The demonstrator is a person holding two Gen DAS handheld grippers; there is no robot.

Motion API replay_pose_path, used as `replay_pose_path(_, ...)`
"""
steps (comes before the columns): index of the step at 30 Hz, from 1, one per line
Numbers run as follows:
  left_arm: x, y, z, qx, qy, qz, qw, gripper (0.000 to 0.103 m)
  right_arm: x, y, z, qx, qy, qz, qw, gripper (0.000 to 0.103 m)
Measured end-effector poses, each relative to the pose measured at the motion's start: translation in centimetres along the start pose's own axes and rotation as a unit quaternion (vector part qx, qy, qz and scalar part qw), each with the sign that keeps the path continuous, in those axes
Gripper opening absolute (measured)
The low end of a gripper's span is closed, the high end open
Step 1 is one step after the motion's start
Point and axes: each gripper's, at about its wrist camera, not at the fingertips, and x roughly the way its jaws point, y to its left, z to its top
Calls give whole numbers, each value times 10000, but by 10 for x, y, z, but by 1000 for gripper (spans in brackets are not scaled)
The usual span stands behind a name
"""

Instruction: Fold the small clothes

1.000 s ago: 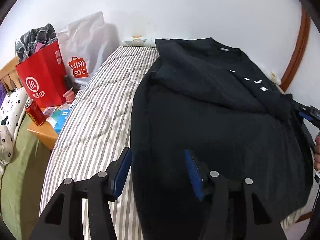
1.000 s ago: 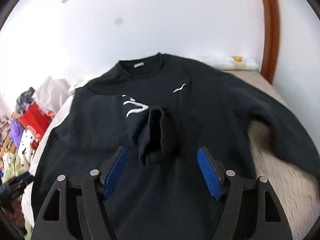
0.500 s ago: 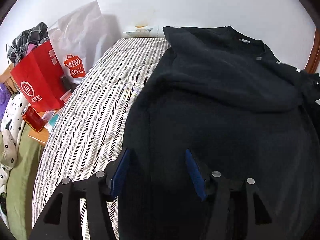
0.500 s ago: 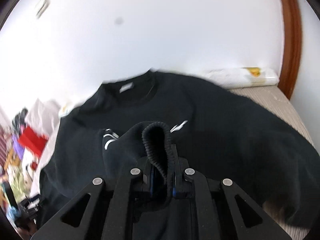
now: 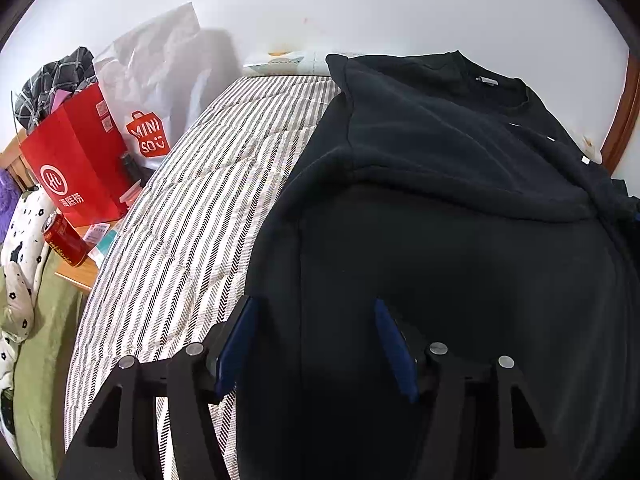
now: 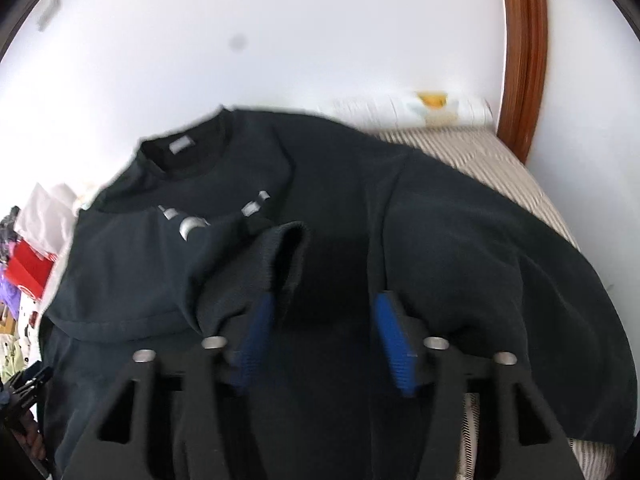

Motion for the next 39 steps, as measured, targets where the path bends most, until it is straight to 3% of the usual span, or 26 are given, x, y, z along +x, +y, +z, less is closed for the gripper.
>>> replay_pose_path(7, 0, 3, -3, -100, -48, 6, 9999, 68, -20, 20, 0, -319, -456, 125, 9984, 59)
replay_pose_path(12, 1, 8, -4, -232, -22, -85, 9997, 71, -3, 35, -7, -650, -202, 128, 9976, 57)
replay_pose_path(14, 2, 7, -3, -208, -16, -62, 9998, 71, 6, 37, -10, -706, -162, 49, 9974, 46)
replay_pose_path(18, 2, 7, -3, -206, -15, -67, 9998, 71, 14, 43, -9, -913, -320, -27, 9953, 38)
replay_pose_path(20, 2, 8, -3, -211, -16, -69, 9998, 71, 17, 48, -7, -1068, -329, -44, 9937, 25)
replay_pose_path(21, 2, 8, -3, -212, -16, -71, 9997, 72, 21, 50, -5, -1147, -259, -61, 9930, 15)
replay_pose_path(23, 2, 8, -3, -215, -15, -73, 9997, 72, 30, 51, 0, -1180, -12, -17, 9930, 12)
replay_pose_path(27, 2, 8, -3, -214, -16, -70, 9997, 72, 15, 38, 9, -903, -272, 196, 9953, 10)
replay_pose_path(30, 2, 8, -4, -210, -16, -70, 9998, 72, -3, 1, 9, 190, -635, 885, 9939, 10)
replay_pose_path(32, 2, 7, -4, -211, -16, -69, 9998, 73, 0, -14, 6, 685, -632, 1077, 9898, 10)
replay_pose_path(37, 2, 8, -4, -208, -17, -71, 9998, 73, 28, -32, -5, 1080, -158, 572, 9924, 11)
replay_pose_path(39, 3, 8, -4, -209, -17, -73, 9998, 73, 29, -32, -6, 1085, -125, 388, 9933, 17)
